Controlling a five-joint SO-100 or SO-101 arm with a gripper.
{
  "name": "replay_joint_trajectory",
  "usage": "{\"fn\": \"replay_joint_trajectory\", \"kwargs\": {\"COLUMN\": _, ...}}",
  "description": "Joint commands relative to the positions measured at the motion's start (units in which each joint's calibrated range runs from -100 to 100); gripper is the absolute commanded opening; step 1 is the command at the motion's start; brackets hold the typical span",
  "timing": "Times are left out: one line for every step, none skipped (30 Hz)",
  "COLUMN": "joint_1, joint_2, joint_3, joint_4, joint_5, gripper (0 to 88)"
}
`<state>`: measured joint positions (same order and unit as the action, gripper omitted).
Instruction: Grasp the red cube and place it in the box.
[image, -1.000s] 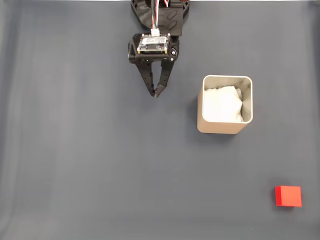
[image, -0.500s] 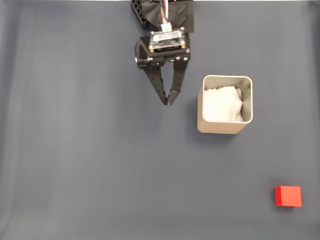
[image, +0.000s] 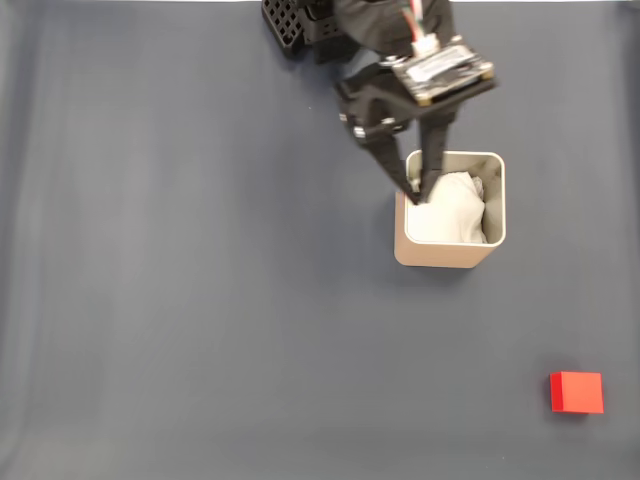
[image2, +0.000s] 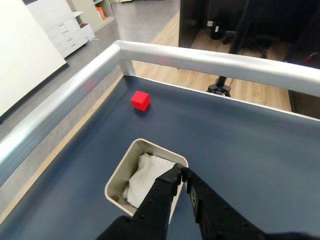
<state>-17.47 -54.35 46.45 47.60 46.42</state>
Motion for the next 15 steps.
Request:
{"fn": "replay_joint_trajectory", "kwargs": {"joint_1": -2.2, "joint_2": 3.4, "joint_3": -7.2, "joint_4": 0.9, "joint_5": 0.7, "gripper": 0.2}}
{"fn": "replay_joint_trajectory", "kwargs": {"joint_1": -2.8, "joint_2": 4.7, "joint_3": -8.4, "joint_4": 0.9, "joint_5": 0.9, "gripper": 0.2}}
{"fn": "replay_joint_trajectory", "kwargs": {"joint_1": -3.4, "joint_2": 6.0, "joint_3": -9.7, "joint_4": 0.9, "joint_5": 1.1, "gripper": 0.2}}
{"fn": "replay_joint_trajectory", "kwargs": {"joint_1": -3.9, "joint_2": 7.4, "joint_3": -11.1, "joint_4": 0.9, "joint_5": 1.2, "gripper": 0.2}}
{"fn": "replay_joint_trajectory", "kwargs": {"joint_1": -4.4, "joint_2": 8.7, "joint_3": -12.4, "joint_4": 0.9, "joint_5": 1.3, "gripper": 0.2}}
{"fn": "replay_joint_trajectory", "kwargs": {"joint_1": -4.9, "joint_2": 10.0, "joint_3": -13.5, "joint_4": 0.9, "joint_5": 1.5, "gripper": 0.2}}
{"fn": "replay_joint_trajectory", "kwargs": {"joint_1": -5.4, "joint_2": 11.2, "joint_3": -14.6, "joint_4": 0.9, "joint_5": 1.6, "gripper": 0.2}}
{"fn": "replay_joint_trajectory", "kwargs": {"joint_1": -5.9, "joint_2": 12.4, "joint_3": -15.7, "joint_4": 0.9, "joint_5": 1.8, "gripper": 0.2}}
{"fn": "replay_joint_trajectory", "kwargs": {"joint_1": -6.3, "joint_2": 13.6, "joint_3": -16.7, "joint_4": 0.9, "joint_5": 1.9, "gripper": 0.2}}
{"fn": "replay_joint_trajectory", "kwargs": {"joint_1": -6.8, "joint_2": 14.8, "joint_3": -17.7, "joint_4": 0.9, "joint_5": 2.0, "gripper": 0.2}}
{"fn": "replay_joint_trajectory", "kwargs": {"joint_1": -7.1, "joint_2": 16.0, "joint_3": -18.8, "joint_4": 0.9, "joint_5": 2.1, "gripper": 0.2}}
{"fn": "replay_joint_trajectory", "kwargs": {"joint_1": -7.6, "joint_2": 17.1, "joint_3": -19.8, "joint_4": 0.9, "joint_5": 2.1, "gripper": 0.2}}
{"fn": "replay_joint_trajectory", "kwargs": {"joint_1": -7.9, "joint_2": 18.1, "joint_3": -20.8, "joint_4": 0.9, "joint_5": 2.1, "gripper": 0.2}}
{"fn": "replay_joint_trajectory", "kwargs": {"joint_1": -8.2, "joint_2": 19.2, "joint_3": -21.8, "joint_4": 0.9, "joint_5": 2.1, "gripper": 0.2}}
{"fn": "replay_joint_trajectory", "kwargs": {"joint_1": -8.4, "joint_2": 20.4, "joint_3": -23.0, "joint_4": 0.9, "joint_5": 2.1, "gripper": 0.2}}
